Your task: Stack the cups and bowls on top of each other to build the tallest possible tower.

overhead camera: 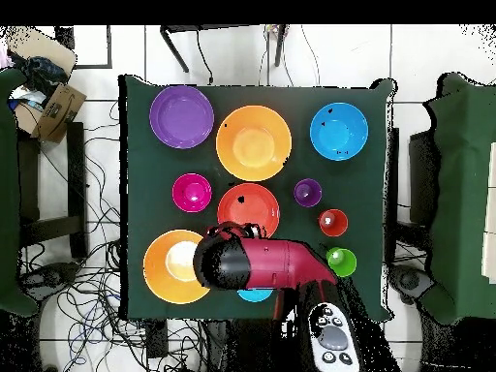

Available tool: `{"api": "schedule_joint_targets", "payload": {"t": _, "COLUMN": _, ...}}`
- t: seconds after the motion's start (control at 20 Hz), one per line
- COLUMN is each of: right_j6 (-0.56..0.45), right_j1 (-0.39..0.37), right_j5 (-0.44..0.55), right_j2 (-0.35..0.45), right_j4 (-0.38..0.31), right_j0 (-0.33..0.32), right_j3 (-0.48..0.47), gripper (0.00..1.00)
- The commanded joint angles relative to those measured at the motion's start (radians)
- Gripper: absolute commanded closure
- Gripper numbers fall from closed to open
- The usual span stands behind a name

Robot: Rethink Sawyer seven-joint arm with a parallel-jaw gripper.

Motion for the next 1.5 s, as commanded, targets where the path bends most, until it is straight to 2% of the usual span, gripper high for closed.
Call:
{"api": "schedule_joint_targets", "payload": {"t": 0.05, "right_j6": 0.026, "right_j1": 0.043, "right_j5": -0.040, "right_j2": 0.060, "right_j4": -0.083, "right_j0": -0.034, "right_j3": 0.001, "gripper": 0.00}}
{"api": "schedule_joint_targets", "payload": {"t": 0.6, "right_j6": 0.078, "right_j1": 0.095, "right_j5": -0.076, "right_j2": 0.043, "right_j4": -0.082, "right_j0": -0.019, "right_j3": 0.002, "gripper": 0.00}}
{"api": "schedule_joint_targets", "payload": {"t": 0.95, "right_j6": 0.089, "right_j1": 0.095, "right_j5": -0.078, "right_j2": 0.025, "right_j4": -0.082, "right_j0": -0.009, "right_j3": 0.026, "gripper": 0.00}}
{"api": "schedule_joint_targets", "payload": {"t": 1.5, "right_j6": 0.094, "right_j1": 0.122, "right_j5": -0.149, "right_j2": -0.017, "right_j4": -0.143, "right_j0": -0.012, "right_j3": 0.055, "gripper": 0.00}}
